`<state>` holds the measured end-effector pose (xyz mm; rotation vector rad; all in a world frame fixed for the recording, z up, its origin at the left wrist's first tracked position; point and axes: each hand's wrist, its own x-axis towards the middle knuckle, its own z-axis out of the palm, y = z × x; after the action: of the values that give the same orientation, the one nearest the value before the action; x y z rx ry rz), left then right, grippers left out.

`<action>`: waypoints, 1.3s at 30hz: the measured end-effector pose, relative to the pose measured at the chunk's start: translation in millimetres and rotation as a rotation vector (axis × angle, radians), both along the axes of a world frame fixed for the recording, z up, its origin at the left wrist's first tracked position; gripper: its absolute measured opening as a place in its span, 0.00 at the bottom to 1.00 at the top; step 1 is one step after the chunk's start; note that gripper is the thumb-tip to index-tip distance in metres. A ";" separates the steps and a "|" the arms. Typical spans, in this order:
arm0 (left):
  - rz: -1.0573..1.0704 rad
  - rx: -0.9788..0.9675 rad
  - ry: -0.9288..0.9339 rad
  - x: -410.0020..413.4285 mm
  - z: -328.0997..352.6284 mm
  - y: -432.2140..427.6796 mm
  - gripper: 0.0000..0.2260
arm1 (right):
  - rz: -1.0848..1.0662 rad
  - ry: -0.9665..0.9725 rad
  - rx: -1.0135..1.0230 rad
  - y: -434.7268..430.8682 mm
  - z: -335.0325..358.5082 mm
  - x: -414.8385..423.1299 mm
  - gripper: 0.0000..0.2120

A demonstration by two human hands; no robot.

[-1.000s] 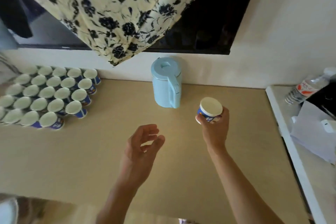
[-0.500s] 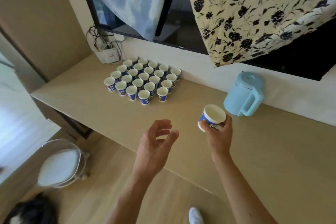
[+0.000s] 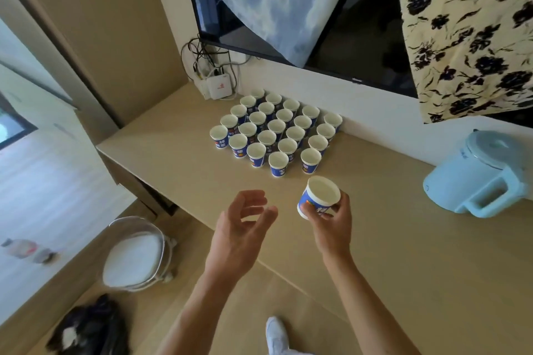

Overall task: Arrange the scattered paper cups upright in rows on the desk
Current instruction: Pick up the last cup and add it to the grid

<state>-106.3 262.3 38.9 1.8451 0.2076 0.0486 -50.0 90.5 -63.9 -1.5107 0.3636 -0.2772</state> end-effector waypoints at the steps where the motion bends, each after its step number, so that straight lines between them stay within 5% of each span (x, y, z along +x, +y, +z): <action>1: -0.006 0.016 0.008 10.3 -1.7 4.0 0.09 | 0.005 -0.005 0.008 4.3 -2.4 7.9 0.31; 20: -0.397 0.023 0.231 153.1 -82.8 75.7 0.08 | -0.261 0.172 -0.129 80.9 -61.0 78.6 0.30; 39: -0.547 -0.091 0.109 224.4 -227.2 69.4 0.16 | -0.348 0.059 -0.301 51.8 -191.8 170.5 0.29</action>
<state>118.1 331.7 -188.3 1.7588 -0.2206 -0.4340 120.5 142.3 -255.7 -1.7493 0.6563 -0.5839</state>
